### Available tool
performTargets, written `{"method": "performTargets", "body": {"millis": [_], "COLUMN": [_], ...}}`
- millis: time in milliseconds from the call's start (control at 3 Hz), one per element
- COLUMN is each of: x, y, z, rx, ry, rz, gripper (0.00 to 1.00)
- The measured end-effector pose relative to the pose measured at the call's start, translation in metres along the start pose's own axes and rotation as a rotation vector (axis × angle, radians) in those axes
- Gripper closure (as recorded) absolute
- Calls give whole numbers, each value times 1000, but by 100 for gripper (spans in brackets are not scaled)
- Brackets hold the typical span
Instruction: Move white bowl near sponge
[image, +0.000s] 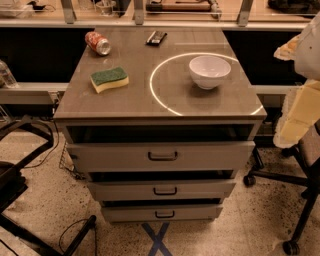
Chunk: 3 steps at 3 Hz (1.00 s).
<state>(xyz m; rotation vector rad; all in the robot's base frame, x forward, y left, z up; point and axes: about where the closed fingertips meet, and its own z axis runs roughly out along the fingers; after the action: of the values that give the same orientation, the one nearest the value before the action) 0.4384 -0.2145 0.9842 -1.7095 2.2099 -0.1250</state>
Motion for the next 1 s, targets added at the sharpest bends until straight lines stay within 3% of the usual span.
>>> {"method": "performTargets", "body": {"millis": [333, 667, 1000], "x": [0, -10, -25], "y": [0, -23, -62], "z": [0, 20, 53], "rx": [0, 13, 27], "ry": [0, -7, 4], "rz": [0, -65, -140], "gripper": [0, 0, 0]}}
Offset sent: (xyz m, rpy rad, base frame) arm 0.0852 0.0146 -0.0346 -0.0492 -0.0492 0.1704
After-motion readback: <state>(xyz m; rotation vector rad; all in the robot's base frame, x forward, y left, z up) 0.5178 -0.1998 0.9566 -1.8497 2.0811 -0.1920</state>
